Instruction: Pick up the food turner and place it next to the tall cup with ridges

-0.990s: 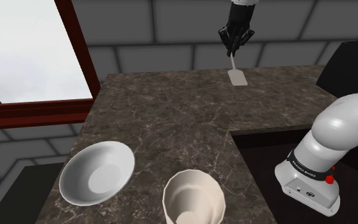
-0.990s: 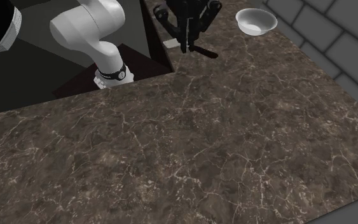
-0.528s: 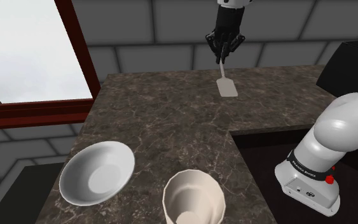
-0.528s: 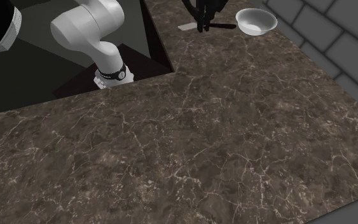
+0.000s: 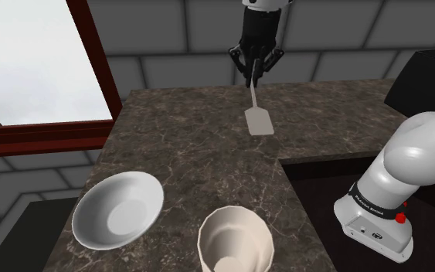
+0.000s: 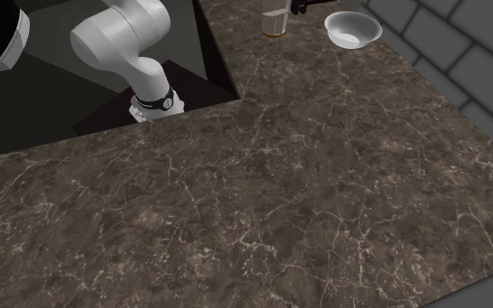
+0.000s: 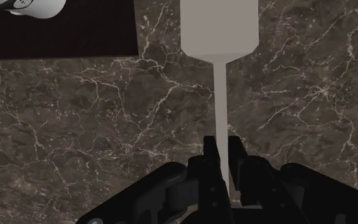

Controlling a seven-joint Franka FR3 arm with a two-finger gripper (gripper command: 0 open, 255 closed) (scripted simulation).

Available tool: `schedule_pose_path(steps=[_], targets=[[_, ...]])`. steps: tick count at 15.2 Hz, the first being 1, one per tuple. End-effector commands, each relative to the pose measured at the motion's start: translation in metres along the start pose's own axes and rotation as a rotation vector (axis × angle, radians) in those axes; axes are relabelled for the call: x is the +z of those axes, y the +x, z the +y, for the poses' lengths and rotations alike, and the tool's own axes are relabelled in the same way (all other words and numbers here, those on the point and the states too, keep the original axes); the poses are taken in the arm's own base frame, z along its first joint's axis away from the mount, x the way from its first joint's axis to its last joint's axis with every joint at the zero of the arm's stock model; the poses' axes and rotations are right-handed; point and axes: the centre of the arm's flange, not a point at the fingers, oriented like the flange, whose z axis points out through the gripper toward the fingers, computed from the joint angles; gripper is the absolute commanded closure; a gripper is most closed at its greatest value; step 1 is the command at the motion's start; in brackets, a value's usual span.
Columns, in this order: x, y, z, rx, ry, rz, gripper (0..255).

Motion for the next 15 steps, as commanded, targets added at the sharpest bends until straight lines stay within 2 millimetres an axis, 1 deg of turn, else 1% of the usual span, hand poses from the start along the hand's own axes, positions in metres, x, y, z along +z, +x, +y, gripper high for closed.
schedule_pose_path(steps=[1, 15], targets=[[0.002, -0.021, -0.017, 0.002, 0.0, -0.001, 255], [-0.007, -0.154, -0.145, 0.002, 0.0, -0.001, 255]])
